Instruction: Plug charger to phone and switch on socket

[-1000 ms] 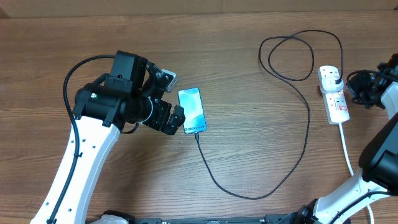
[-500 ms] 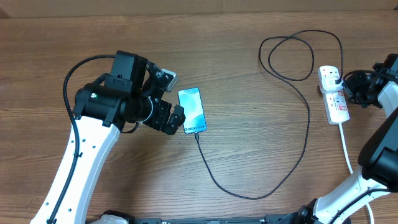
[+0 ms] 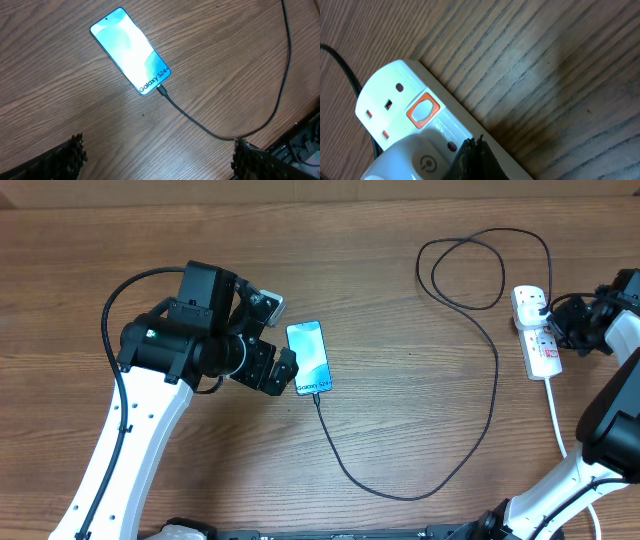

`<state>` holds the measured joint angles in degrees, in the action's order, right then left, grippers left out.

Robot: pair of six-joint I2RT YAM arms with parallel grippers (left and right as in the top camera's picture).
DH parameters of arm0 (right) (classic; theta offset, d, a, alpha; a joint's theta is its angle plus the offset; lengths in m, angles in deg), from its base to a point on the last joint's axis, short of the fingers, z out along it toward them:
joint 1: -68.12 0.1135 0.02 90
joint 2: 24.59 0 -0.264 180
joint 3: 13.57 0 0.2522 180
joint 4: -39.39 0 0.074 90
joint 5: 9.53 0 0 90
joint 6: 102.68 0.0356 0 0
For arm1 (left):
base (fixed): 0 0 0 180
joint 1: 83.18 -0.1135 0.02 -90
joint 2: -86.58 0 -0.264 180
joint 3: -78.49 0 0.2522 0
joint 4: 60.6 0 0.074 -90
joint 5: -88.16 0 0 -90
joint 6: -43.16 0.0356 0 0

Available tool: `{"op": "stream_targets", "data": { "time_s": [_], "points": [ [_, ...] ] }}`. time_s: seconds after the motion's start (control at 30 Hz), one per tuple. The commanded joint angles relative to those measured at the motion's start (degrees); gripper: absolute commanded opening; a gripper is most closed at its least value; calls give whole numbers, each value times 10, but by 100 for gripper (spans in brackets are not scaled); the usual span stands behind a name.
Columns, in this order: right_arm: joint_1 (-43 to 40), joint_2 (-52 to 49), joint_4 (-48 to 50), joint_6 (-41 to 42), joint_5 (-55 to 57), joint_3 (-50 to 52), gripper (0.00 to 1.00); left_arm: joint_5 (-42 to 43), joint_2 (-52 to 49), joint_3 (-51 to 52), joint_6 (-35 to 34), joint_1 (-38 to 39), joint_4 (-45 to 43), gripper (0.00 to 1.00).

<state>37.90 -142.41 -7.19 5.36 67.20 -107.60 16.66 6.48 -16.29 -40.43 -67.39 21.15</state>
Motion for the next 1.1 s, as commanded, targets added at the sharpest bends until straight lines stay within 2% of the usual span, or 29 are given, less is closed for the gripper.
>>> {"op": "stream_targets", "data": {
  "time_s": [0.0,1.07],
  "points": [
    [17,-12,-14,3,-61,-5,4,9,1,-1,0,4,-4,100],
    [56,-12,-87,3,-64,-4,4,8,1,-1,0,4,-6,99]
  ]
}}
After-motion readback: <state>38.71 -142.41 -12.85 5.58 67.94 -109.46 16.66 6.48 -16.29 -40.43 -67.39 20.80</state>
